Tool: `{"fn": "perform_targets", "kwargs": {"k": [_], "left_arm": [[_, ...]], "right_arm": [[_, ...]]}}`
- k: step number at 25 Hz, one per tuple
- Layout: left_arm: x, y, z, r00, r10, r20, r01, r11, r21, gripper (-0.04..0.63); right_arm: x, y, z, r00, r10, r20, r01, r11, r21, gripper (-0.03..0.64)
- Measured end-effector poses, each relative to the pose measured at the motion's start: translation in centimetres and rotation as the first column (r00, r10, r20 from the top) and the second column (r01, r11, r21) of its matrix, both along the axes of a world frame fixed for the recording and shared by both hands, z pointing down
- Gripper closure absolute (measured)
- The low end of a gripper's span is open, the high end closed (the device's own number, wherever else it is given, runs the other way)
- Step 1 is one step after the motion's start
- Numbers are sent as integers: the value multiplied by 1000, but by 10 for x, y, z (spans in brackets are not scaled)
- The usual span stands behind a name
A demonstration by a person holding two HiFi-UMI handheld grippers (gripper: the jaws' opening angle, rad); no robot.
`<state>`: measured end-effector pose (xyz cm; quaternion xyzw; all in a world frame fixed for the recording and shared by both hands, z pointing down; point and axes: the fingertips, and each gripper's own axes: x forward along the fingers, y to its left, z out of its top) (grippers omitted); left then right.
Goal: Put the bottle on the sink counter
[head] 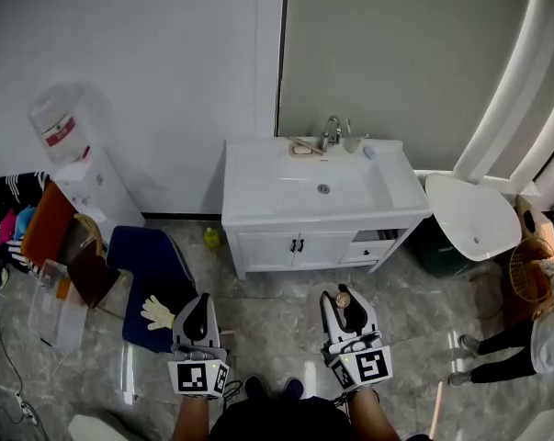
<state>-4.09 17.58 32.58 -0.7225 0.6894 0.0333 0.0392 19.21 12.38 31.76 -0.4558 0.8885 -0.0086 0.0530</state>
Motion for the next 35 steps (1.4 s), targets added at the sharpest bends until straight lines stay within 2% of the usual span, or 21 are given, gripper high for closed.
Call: {"fn": "perform_targets", "kwargs": {"k": [10,22,29,35], "left_arm": [[-11,-2,5,1000,11,-1,-11,1000,-6,574],[-63,-24,14,1000,22,1,-22,1000,-16,574],[-83,-91,32,1000,-8,2,8,1000,-24,574],[-97,-180,43,999,-42,16,43,999,-21,574]], "right_arm": [[-13,0,3,1000,0,2,0,1000,0,469],[-69,-43,13,999,4,-37,-4,1000,12,468],[-104,-111,29,998,-42,-47,43,999,17,469],[-134,-195,53,992,-110,-67,111,994,9,469]]}}
